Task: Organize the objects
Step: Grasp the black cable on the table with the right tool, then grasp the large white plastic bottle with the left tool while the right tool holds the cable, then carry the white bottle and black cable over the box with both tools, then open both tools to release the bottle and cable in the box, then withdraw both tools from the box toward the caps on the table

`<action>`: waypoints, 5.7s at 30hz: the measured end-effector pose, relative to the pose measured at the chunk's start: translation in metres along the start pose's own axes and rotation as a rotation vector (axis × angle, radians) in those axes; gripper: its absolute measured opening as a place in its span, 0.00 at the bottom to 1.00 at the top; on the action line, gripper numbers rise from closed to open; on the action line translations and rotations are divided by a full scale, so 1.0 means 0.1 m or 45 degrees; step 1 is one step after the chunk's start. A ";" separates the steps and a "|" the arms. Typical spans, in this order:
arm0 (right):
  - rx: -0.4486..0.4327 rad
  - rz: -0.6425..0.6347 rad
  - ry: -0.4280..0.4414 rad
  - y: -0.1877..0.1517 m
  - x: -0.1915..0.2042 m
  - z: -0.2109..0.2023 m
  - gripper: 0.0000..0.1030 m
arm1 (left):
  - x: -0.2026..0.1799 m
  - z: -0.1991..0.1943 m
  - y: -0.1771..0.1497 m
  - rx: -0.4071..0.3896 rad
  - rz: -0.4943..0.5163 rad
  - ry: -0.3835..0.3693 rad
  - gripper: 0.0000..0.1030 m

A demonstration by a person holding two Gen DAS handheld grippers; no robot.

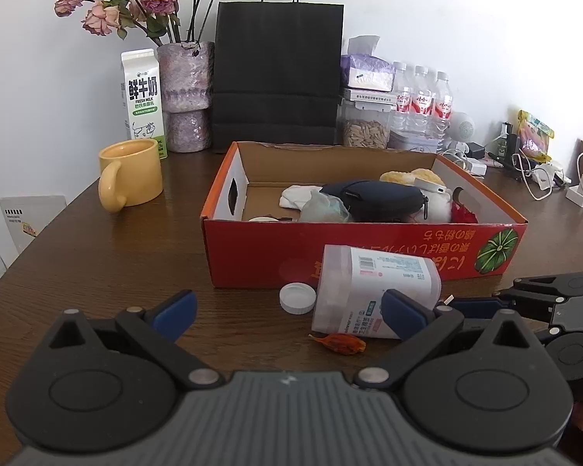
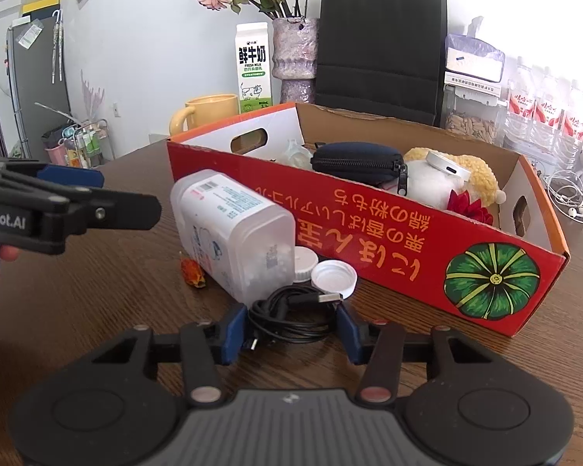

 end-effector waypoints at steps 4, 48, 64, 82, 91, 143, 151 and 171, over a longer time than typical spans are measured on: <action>-0.013 0.010 -0.002 -0.01 -0.01 -0.02 0.46 | -0.03 0.01 0.00 0.007 0.004 -0.009 1.00; -0.212 0.236 -0.209 -0.14 -0.50 -0.41 0.46 | -0.61 0.56 -0.11 0.066 0.017 -0.032 0.83; -0.285 0.229 -0.242 -0.14 -0.48 -0.50 0.46 | -0.56 0.18 -0.03 -0.086 0.001 -0.044 0.82; -0.444 0.187 -0.281 0.31 -0.48 -0.60 0.46 | -0.33 0.02 0.54 -0.286 -0.001 -0.005 0.82; -0.481 0.145 -0.337 0.72 -0.60 -0.43 0.46 | -0.26 0.26 0.83 -0.335 -0.005 0.018 0.82; -0.459 0.181 -0.381 0.72 -0.88 -0.03 1.00 | -0.18 0.90 0.89 -0.296 0.006 0.061 1.00; -0.470 0.160 -0.396 0.60 -0.68 -0.25 1.00 | -0.19 0.59 0.72 -0.281 -0.006 0.049 1.00; -0.278 0.188 -0.389 0.05 -0.32 -0.50 1.00 | -0.15 0.30 -0.16 0.106 0.084 -0.018 1.00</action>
Point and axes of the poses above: each gripper's, at about its wrist camera, not at the fingertips, and z roughly the way its jaws point, x to its left, y to its top, the point moved 2 cm from there along z, roughly the way its jaws point, and after that the axes turned 5 degrees about -x, right-handed, at the moved point
